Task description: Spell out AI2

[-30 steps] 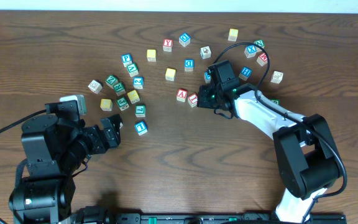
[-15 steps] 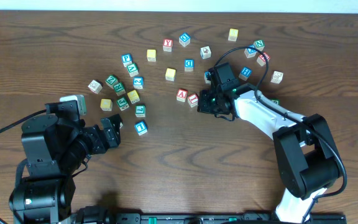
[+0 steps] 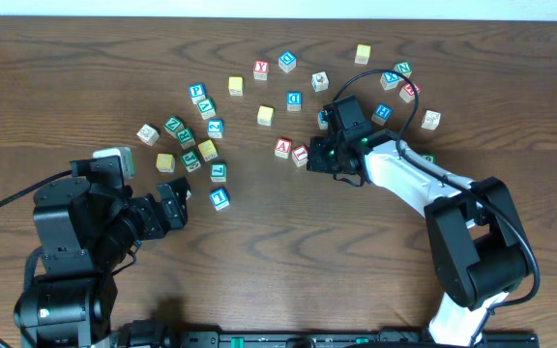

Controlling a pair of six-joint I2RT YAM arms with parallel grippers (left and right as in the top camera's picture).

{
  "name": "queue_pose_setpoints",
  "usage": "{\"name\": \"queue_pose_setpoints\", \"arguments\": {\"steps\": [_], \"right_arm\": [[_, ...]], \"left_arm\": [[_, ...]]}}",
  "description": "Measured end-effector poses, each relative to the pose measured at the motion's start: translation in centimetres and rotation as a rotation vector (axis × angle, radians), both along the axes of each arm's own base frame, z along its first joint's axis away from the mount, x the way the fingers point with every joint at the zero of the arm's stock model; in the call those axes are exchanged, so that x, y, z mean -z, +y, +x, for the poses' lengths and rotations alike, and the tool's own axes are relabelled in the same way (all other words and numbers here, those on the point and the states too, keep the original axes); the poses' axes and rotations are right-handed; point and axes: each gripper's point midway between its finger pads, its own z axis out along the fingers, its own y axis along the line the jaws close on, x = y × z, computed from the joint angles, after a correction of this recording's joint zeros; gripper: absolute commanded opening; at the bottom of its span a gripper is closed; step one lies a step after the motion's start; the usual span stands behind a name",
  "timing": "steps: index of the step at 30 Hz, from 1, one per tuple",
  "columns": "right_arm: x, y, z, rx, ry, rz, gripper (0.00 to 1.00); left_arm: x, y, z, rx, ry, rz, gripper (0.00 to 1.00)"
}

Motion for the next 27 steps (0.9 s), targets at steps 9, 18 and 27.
{"name": "queue_pose_setpoints", "arguments": {"steps": [9, 18, 27], "right_arm": [[0.2, 0.0, -0.4, -0.002, 0.013, -0.009, 0.01], [0.2, 0.3, -0.5, 0.001, 0.013, -0.01, 0.01], [-0.1, 1.2, -0.4, -0.011, -0.01, 0.0, 0.01]], "left_arm": [[0.0, 0.0, 0.0, 0.0, 0.0, 0.0, 0.98], [0.0, 0.0, 0.0, 0.0, 0.0, 0.0, 0.98], [0.0, 0.0, 0.0, 0.0, 0.0, 0.0, 0.98]]}}
